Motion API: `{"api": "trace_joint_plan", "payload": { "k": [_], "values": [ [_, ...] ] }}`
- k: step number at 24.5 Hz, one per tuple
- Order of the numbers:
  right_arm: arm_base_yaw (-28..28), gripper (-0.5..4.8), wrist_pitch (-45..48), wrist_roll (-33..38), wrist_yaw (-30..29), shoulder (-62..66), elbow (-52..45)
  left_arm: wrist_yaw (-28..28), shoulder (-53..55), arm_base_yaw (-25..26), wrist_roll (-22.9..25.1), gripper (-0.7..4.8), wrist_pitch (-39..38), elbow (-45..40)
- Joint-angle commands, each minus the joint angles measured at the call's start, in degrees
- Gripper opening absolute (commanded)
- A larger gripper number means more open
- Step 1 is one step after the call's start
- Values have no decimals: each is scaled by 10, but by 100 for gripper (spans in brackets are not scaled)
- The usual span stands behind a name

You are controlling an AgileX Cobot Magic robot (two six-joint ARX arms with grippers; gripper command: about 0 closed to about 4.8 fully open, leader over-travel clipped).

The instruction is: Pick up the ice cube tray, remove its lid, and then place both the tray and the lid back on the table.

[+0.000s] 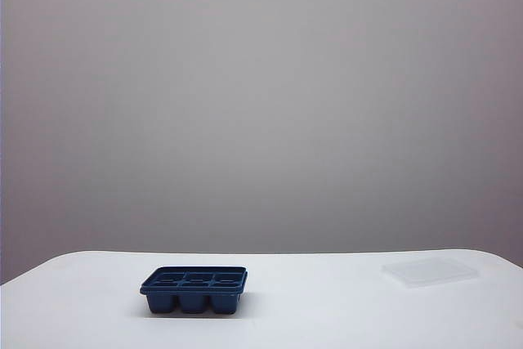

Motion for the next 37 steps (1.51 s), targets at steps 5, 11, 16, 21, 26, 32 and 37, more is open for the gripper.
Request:
{"api": "trace_joint_plan", "payload": {
  "k": [5,11,16,21,26,32,37],
  "values": [
    [0,-2,-1,-39,5,0,-3,12,-2,1,20,17,18,2],
    [0,-2,-24,-40,16,0,-3,4,-2,12,24,-6,4,2],
    [0,-2,-36,-39,16,1,-3,40,-2,77,18,-6,4,2],
    [0,-2,-47,-39,16,1,-3,124,-2,136,-9,6,2,2],
    [0,-2,-54,-39,16,1,-3,159,-2,138,-4,30,-30,3],
    [0,-1,-69,-39,14,2,-3,84,-2,138,-5,26,-35,3],
    [0,-1,-69,-39,14,2,-3,81,-2,138,-5,26,-34,3]
  ]
}}
